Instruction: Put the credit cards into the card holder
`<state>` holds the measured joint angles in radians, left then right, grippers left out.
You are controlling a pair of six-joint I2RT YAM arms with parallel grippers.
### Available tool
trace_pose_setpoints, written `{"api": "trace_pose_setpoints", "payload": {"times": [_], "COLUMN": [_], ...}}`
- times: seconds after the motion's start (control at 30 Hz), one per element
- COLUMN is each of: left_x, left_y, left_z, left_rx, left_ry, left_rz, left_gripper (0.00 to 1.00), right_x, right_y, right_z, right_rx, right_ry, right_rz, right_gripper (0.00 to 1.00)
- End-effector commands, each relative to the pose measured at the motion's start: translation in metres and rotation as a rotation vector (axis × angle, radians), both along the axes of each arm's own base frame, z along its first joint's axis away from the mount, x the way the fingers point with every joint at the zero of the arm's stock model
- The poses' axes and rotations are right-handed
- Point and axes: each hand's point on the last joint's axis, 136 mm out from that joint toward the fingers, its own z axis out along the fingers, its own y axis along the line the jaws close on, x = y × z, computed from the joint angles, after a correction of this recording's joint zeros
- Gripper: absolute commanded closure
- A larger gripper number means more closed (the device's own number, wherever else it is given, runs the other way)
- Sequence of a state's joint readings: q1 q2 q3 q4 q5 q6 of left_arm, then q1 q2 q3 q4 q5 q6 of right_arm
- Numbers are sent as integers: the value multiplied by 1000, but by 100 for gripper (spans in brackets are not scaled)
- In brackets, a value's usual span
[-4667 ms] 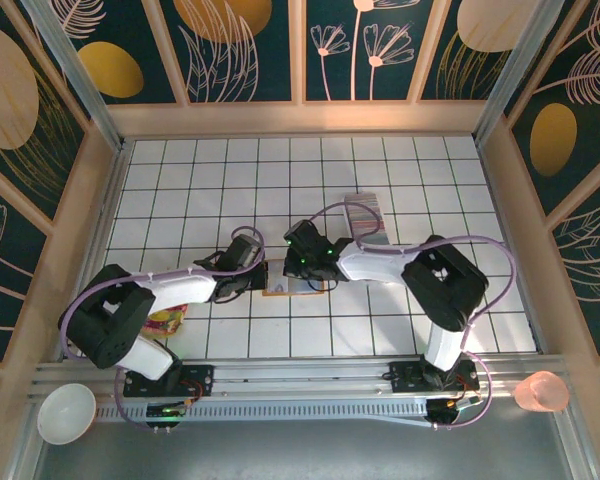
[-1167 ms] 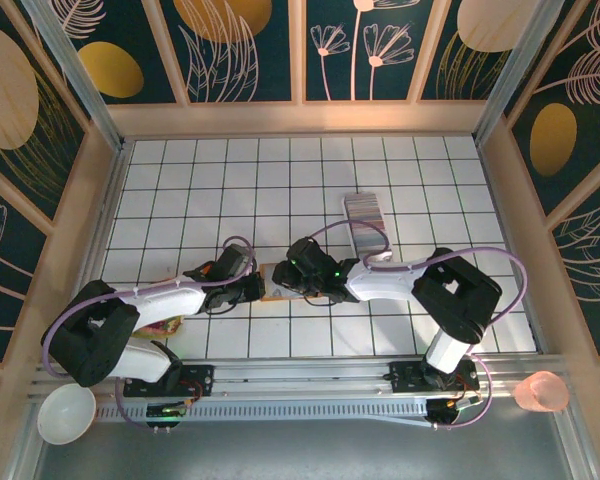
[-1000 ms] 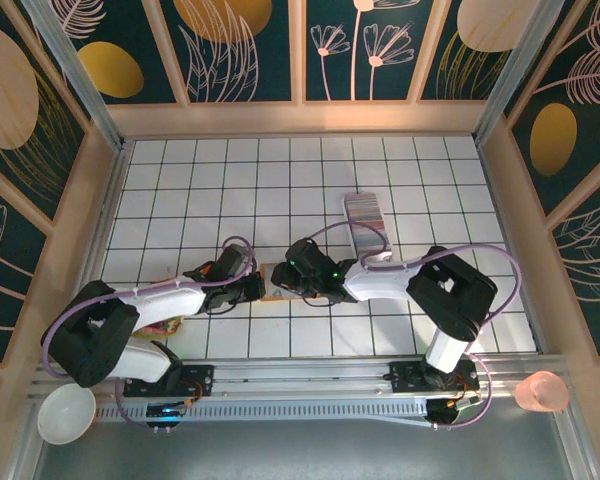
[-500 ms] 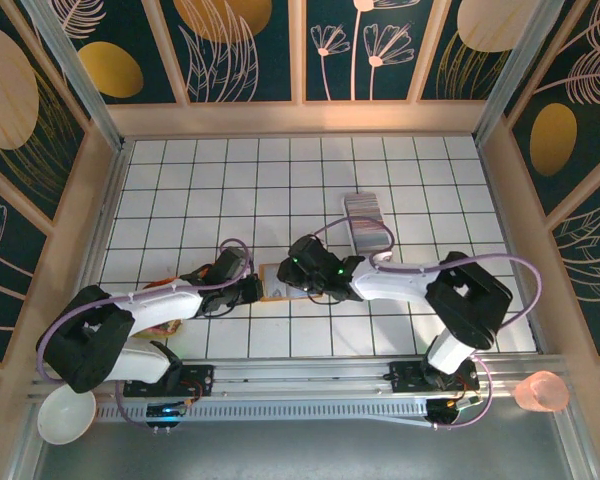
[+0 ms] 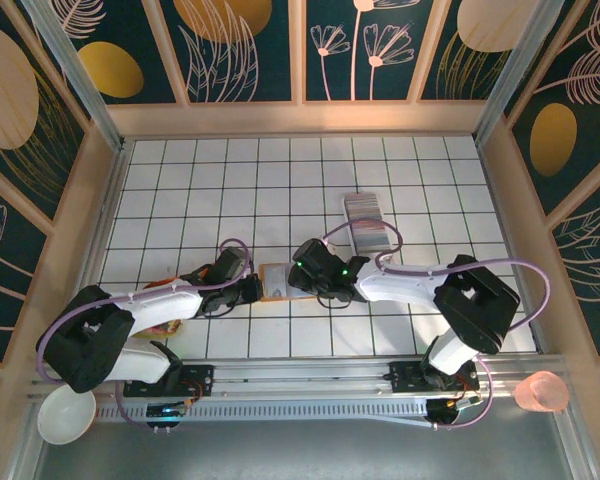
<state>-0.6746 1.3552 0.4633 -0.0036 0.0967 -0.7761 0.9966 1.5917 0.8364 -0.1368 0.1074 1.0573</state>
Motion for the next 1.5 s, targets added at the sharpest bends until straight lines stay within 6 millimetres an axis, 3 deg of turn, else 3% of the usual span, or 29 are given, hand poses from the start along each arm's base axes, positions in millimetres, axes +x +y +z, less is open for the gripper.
{"api": "trace_pose_setpoints", "payload": {"times": [0.0,0.4,0.93,1.23,1.47], "left_x": [-5,-5,-4,-5,-5], "left_y": [3,3,5,6,9], "left_z": [-4,-5,-5,-4,1], "left_rx": [14,21,10,-9,-29], "left_ry": [11,15,3,-5,-27], "left_rz": [-3,-5,20,35,60], "left_gripper": [88,89,89,90,91], "right_x": [-2,-6,1,3,2], "right_y": [-11,0,44,59,72], "right_z": [-17,-35,-25,-7,-14], "right_rx": [-55,-49,134,224,249], "right_ry": [26,71,71,35,63], "right_rz": [-20,17,51,57,74], "right_gripper": [51,51,51,53,54]}}
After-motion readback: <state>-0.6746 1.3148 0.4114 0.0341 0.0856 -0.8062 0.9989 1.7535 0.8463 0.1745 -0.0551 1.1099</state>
